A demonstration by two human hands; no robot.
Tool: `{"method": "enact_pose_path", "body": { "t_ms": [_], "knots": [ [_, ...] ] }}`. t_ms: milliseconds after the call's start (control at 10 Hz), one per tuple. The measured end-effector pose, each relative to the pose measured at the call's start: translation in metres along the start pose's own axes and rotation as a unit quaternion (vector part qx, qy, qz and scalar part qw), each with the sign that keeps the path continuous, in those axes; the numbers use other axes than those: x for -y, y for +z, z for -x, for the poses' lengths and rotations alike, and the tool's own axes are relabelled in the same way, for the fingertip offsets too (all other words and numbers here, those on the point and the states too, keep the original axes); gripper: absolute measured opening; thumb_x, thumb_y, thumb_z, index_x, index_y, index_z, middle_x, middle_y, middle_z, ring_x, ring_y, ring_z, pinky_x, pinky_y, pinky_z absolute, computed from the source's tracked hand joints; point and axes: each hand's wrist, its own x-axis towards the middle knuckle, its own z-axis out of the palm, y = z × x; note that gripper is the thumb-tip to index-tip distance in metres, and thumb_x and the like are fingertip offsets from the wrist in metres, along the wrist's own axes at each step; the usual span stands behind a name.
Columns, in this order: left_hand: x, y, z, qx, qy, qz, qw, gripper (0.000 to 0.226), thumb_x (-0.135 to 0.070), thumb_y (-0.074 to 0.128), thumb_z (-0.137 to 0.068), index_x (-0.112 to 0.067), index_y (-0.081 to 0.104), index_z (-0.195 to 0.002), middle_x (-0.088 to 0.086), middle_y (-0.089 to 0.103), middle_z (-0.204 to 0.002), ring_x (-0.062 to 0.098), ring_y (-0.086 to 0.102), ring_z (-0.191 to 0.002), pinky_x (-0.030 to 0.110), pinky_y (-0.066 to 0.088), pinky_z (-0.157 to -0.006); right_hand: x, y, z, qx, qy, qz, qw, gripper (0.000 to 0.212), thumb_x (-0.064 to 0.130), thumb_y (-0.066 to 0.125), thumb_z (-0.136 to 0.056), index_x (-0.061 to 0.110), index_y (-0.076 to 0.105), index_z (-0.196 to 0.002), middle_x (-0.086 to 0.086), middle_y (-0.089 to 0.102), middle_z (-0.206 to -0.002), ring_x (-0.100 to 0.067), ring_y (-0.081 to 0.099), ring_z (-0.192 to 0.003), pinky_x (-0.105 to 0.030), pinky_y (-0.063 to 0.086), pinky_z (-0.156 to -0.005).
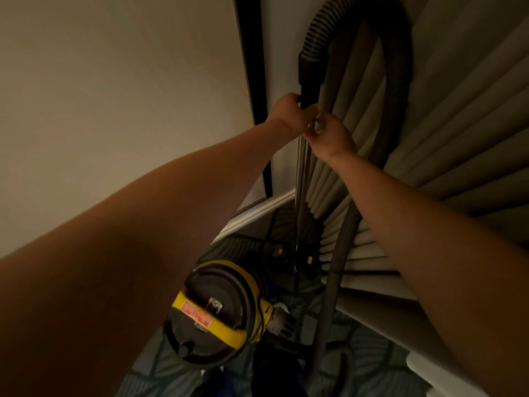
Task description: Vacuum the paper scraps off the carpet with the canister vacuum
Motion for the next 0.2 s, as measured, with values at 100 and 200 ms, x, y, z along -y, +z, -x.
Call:
{"method": "enact_pose_path", "body": {
  "t_ms": [100,200],
  "knots": [
    [0.003,-0.003,0.017,0.013,0.01,-0.001,1.0,0.035,-0.03,0.055,-0.098,-0.005,0.059,-0.122,0.007,0.059,-0.096,0.017,0.056,-0.084,0.027,0.046,-0.069,-0.001,0.001,0.013,0.012,-0.003,-0.019,1.0,0.05,0.035,0.059,-0.096,0.011,0.046,-0.139,-0.004,0.06,-0.122,-0.018,0.058,-0.114,-0.027,0.044,-0.088],
    [0.004,-0.011,0.039,0.026,0.015,0.015,0.999,0.039,-0.029,0.053,-0.1,-0.005,0.053,-0.131,0.007,0.055,-0.104,0.018,0.055,-0.095,0.031,0.05,-0.082,-0.002,0.001,0.034,0.015,0.016,-0.044,0.999,0.054,0.035,0.057,-0.098,0.012,0.041,-0.144,-0.008,0.056,-0.136,-0.022,0.056,-0.12,-0.022,0.04,-0.085]
  ]
}}
